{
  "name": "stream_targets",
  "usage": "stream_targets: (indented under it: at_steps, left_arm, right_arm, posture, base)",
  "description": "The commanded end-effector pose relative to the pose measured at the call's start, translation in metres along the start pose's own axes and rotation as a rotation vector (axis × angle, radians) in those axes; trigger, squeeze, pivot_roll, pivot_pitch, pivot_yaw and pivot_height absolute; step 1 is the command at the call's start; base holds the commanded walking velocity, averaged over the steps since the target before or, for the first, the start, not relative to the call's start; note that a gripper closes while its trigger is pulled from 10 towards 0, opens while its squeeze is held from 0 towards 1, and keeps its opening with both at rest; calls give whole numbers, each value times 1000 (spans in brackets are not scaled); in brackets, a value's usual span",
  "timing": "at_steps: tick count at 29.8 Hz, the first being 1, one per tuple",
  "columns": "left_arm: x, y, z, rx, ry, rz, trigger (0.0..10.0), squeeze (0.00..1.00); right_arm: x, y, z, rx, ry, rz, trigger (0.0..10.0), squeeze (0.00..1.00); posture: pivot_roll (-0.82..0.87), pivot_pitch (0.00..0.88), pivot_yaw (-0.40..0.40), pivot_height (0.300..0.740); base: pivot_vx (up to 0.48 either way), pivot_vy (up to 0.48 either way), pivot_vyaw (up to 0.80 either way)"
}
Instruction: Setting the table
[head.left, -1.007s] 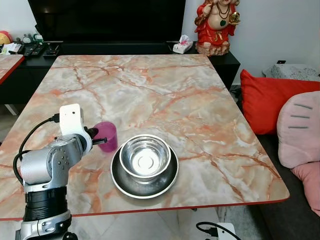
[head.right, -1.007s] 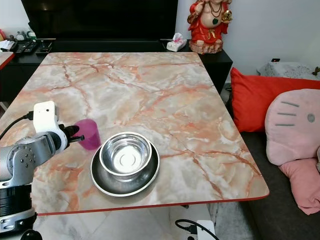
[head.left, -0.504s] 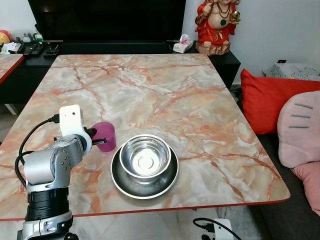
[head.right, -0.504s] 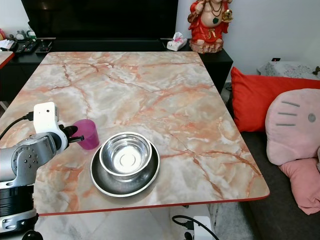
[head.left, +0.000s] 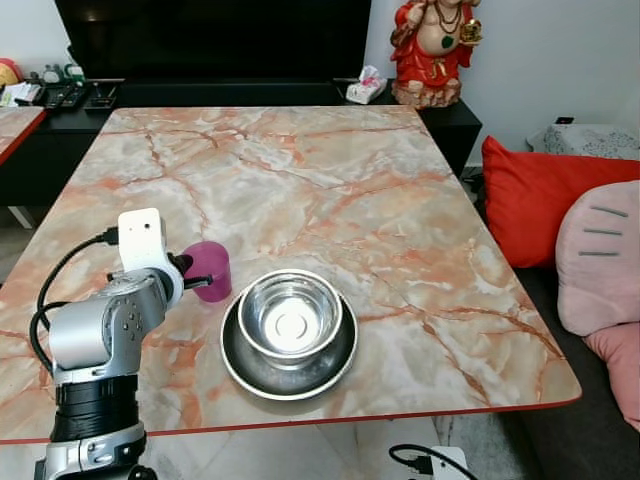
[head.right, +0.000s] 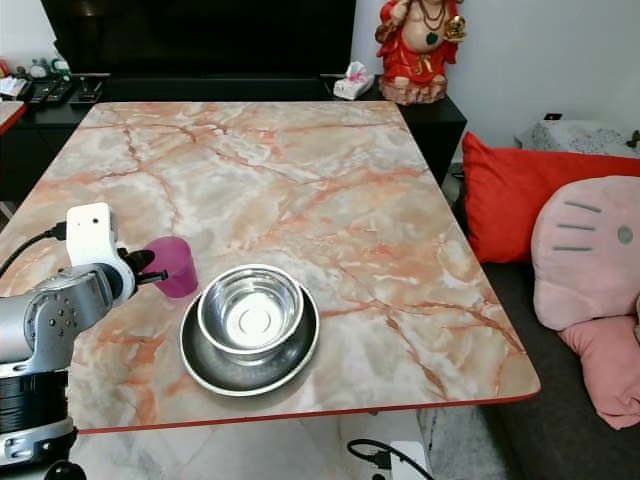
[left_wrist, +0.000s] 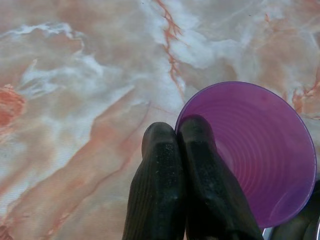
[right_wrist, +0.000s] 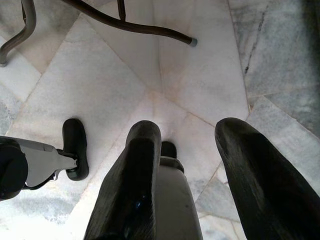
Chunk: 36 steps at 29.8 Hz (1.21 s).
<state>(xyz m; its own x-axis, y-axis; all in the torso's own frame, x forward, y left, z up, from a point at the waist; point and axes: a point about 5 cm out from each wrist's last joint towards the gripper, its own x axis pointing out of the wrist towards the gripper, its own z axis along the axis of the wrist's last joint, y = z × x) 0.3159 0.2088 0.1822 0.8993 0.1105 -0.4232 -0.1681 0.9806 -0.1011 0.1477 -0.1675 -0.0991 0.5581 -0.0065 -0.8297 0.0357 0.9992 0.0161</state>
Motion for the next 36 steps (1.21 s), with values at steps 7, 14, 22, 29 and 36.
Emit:
stream_targets:
  at_steps: [7, 14, 22, 29, 36]
  left_arm:
    - [0, -2, -4, 2, 12, -3, 10000, 475]
    - [0, -4, -2, 3, 4, -9, 10000, 961]
    - [-1, -5, -2, 5, 2, -11, 10000, 949]
    - [-1, -5, 0, 7, -7, -8, 10000, 949]
    - [-2, -6, 5, 13, -30, 0, 10000, 0]
  right_arm:
    - [-1, -2, -4, -8, 10, -3, 10000, 0]
    - [-1, -3, -3, -11, 11, -3, 10000, 0]
    - [1, -1, 4, -12, 3, -1, 10000, 0]
    - [1, -2, 4, -14, 3, 0, 10000, 0]
    - [1, -4, 4, -13, 3, -1, 10000, 0]
  posture:
    - [148, 35, -41, 740]
    - [148, 29, -41, 740]
    - [148, 28, -42, 740]
    - [153, 28, -45, 740]
    - [152, 31, -45, 740]
  base:
    - [0, 0, 0]
    - [0, 0, 0]
    - [0, 0, 0]
    - [0, 0, 0]
    - [0, 0, 0]
